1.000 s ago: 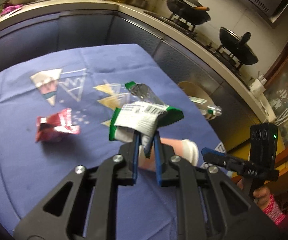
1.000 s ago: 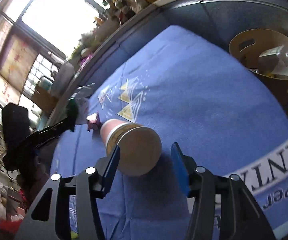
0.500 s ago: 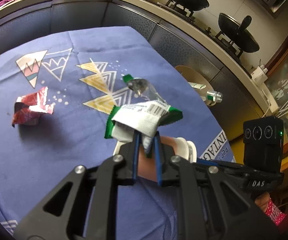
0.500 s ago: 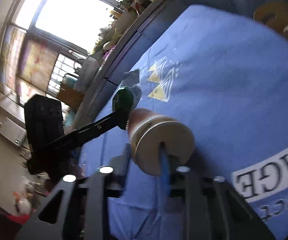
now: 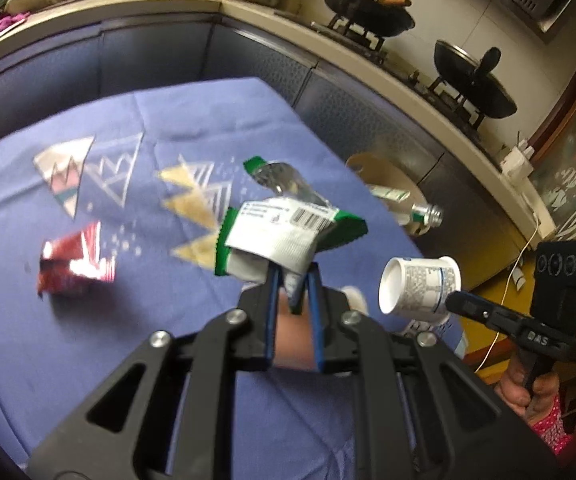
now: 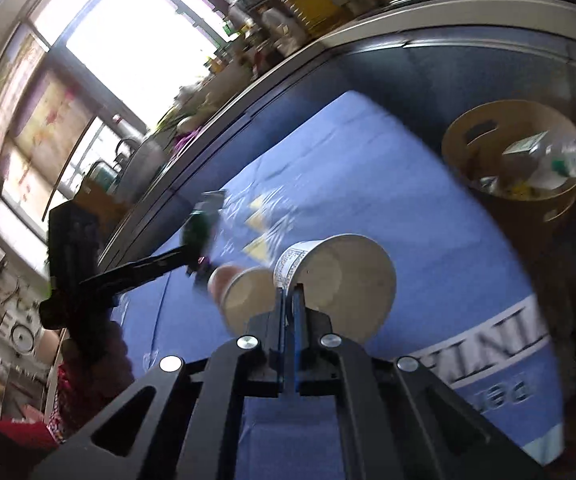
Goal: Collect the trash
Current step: 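Carry the packet and cup to the wastebasket and open both grippers over it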
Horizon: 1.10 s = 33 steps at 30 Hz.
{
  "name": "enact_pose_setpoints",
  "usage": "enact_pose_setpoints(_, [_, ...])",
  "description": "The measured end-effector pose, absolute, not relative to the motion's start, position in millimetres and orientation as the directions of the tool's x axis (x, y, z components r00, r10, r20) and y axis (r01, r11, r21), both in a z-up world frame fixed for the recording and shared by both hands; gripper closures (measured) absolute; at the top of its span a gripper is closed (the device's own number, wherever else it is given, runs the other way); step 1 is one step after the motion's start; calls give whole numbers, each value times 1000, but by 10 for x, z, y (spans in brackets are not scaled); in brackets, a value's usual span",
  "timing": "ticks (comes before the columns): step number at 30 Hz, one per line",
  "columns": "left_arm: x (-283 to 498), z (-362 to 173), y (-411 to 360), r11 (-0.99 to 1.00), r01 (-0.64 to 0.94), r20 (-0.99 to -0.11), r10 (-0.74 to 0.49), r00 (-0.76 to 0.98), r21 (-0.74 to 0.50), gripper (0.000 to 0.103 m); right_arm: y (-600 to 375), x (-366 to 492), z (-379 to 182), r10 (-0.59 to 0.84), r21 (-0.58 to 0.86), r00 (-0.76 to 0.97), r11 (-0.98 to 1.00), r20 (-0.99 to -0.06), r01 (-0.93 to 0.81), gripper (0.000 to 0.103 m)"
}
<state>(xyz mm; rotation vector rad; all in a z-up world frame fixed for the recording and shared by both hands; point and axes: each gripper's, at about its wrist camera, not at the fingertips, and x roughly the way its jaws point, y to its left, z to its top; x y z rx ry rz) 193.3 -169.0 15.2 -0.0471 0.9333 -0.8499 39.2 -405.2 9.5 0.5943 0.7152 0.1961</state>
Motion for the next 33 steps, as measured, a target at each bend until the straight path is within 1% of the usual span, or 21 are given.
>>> enact_pose_setpoints(5, [2073, 207, -1963, 669, 645, -704, -655, 275, -370, 90, -4242, 508, 73, 339, 583, 771, 811, -538, 49, 101])
enact_pose_setpoints(9, [2185, 185, -2381, 630, 673, -724, -660, 201, -387, 90, -4447, 573, 17, 309, 595, 791, 800, -528, 84, 101])
enact_pose_setpoints(15, [2236, 77, -3419, 543, 745, -756, -650, 81, -387, 90, -5031, 600, 16, 188, 594, 842, 783, -505, 182, 101])
enact_pose_setpoints(17, [2258, 23, -3733, 520, 762, -763, -644, 51, -387, 90, -5244, 611, 0, 128, 582, 853, 780, -507, 229, 101])
enact_pose_setpoints(20, [2307, -80, -4194, 496, 776, -777, -629, 13, -389, 90, -5563, 709, -80, 76, 588, 855, 757, -513, 286, 101])
enact_pose_setpoints(21, [2323, -114, -4294, 493, 779, -783, -622, 5, -387, 89, -5603, 729, -103, 62, 584, 852, 754, -519, 301, 100])
enact_pose_setpoints(22, [2343, -170, -4430, 492, 784, -796, -605, -4, -378, 82, -5674, 767, -145, 50, 586, 850, 746, -525, 318, 100])
enact_pose_setpoints(23, [2365, -234, -4552, 497, 787, -815, -580, -12, -365, 73, -5735, 805, -197, 58, 597, 845, 733, -532, 326, 98])
enact_pose_setpoints(24, [2387, -289, -4647, 507, 789, -832, -554, -10, -347, 69, -5798, 843, -257, 75, 617, 838, 712, -540, 334, 94])
enact_pose_setpoints(25, [2415, -325, -4696, 516, 789, -844, -537, -6, -334, 60, -5845, 857, -297, 84, 635, 837, 693, -541, 341, 90])
enact_pose_setpoints(26, [2442, -349, -4730, 524, 787, -850, -526, -2, -326, 55, -5853, 854, -298, 79, 639, 839, 688, -538, 345, 78])
enact_pose_setpoints(27, [2481, -364, -4750, 534, 781, -854, -521, 3, -323, 53, -5866, 832, -291, 60, 635, 844, 687, -533, 352, 60])
enact_pose_setpoints(28, [2504, -359, -4740, 539, 777, -853, -521, 4, -326, 53, -5866, 813, -276, 47, 632, 848, 689, -528, 355, 55])
enact_pose_setpoints(30, [2554, -297, -4679, 540, 768, -843, -537, 1, -343, 53, -5849, 720, -201, 24, 639, 869, 688, -494, 344, 54])
enact_pose_setpoints(33, [2536, -10, -4455, 531, 775, -807, -588, 46, -343, 53, -5805, 604, -81, 17, 663, 892, 675, -452, 324, 54])
